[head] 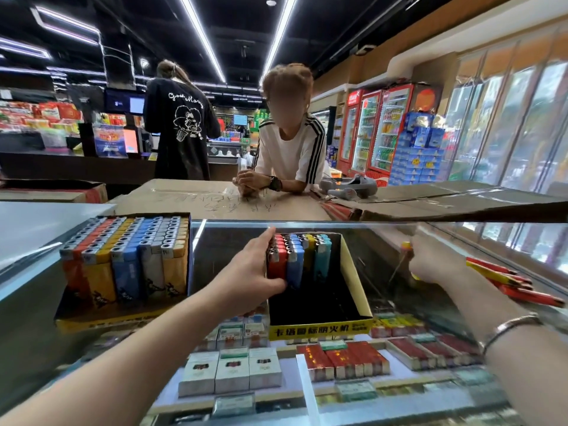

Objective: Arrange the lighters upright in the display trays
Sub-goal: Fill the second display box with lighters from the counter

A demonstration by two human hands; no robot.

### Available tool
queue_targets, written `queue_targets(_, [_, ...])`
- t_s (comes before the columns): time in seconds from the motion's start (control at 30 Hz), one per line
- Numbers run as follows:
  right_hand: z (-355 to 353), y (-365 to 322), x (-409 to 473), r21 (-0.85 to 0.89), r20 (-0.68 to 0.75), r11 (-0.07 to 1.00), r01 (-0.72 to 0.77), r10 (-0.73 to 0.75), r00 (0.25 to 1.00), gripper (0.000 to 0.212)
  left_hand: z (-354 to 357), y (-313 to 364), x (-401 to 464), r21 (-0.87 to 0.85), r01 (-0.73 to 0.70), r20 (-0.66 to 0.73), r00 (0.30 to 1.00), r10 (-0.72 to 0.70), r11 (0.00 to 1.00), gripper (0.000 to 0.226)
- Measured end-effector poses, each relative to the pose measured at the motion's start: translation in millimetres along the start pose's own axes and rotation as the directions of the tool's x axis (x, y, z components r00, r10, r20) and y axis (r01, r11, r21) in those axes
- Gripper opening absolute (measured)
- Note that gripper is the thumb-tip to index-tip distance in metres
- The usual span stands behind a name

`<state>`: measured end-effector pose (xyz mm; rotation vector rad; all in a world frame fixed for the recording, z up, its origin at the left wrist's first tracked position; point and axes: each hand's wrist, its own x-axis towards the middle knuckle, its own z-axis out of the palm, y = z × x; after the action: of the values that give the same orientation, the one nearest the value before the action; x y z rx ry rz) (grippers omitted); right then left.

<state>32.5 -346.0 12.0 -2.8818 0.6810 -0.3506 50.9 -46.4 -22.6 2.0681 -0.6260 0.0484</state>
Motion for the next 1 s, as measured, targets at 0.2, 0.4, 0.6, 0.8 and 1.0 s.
queue_targets(0.2, [9.8,14.5,-2.1,-0.212,0.051,0.977,-0.019,0.030,0.998,0.017,0.2,0.6,0.1,0.019,0.008,0.001,1.000,-0.008,1.000,0.092])
queue_targets(0.4, [23.4,18.0,17.5,-0.204,0.072,0.977,-0.064,0.080,0.994,0.028,-0.4,-3.3,1.1,-0.034,0.029,0.026,0.999,-0.028,0.999,0.092])
queue_targets(0.6, [25.5,24.0,44.9,-0.240,0.175,0.970,-0.027,0.071,0.982,0.045,-1.5,-5.1,0.4,-0.124,0.067,0.061,0.996,-0.059,0.990,0.091])
queue_targets(0.8, [27.8,29.7,55.2,-0.205,0.196,0.979,0.015,0.026,0.980,0.045,-1.4,-3.9,-0.4,-0.155,0.076,0.068,0.995,-0.066,0.985,0.092])
queue_targets(1.0, [26.8,32.0,51.4,-0.198,0.138,0.979,0.048,-0.021,0.990,0.042,-1.0,-6.5,1.6,-0.157,0.063,0.075,0.996,-0.051,0.986,0.090])
